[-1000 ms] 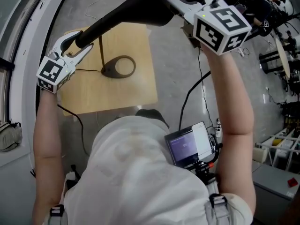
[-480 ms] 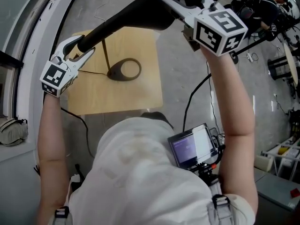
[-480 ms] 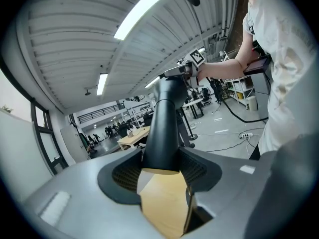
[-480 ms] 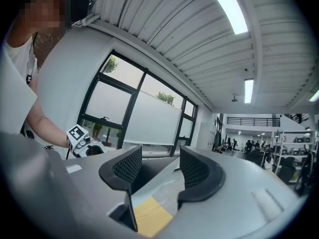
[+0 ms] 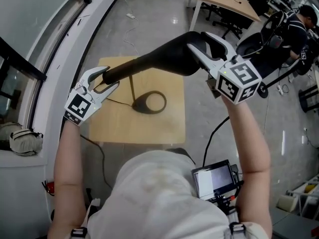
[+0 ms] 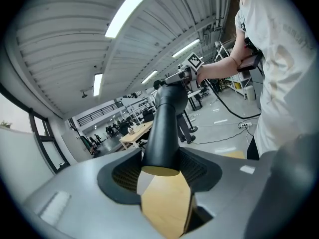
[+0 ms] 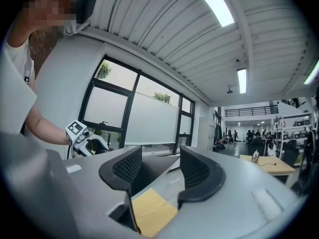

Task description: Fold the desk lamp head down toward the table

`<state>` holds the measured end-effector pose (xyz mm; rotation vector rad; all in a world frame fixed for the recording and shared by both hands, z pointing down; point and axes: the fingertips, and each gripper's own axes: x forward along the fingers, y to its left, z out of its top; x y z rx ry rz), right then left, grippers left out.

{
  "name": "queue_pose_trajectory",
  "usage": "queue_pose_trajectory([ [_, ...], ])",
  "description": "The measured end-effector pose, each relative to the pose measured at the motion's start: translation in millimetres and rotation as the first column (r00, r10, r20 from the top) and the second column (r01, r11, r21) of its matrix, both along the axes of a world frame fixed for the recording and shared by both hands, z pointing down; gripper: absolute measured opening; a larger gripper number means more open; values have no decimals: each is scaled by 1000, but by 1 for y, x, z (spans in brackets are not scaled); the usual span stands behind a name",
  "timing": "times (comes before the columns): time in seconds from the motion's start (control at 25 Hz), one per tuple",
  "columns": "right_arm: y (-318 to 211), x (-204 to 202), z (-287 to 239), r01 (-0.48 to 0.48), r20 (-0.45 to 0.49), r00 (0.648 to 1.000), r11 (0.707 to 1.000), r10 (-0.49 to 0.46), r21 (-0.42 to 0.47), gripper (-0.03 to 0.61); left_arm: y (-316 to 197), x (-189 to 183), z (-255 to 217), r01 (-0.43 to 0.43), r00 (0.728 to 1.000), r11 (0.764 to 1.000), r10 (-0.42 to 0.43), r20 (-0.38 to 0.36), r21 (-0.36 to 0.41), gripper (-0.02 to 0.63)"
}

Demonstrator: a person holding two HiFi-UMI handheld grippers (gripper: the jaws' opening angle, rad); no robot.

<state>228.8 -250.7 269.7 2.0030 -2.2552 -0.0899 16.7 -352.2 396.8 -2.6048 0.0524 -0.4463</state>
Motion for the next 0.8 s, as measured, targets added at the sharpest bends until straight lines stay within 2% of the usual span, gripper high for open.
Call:
queue_pose_trajectory([
  [0.4, 2, 8, 26, 2, 100, 995, 1000, -2, 0, 253, 0, -6, -6, -18, 997, 998, 14, 70, 59, 232],
  [0.8, 4, 14, 48, 5, 178, 984, 1000, -3, -11, 253, 1, -9, -12, -39, 994, 994, 28, 104, 102, 232],
])
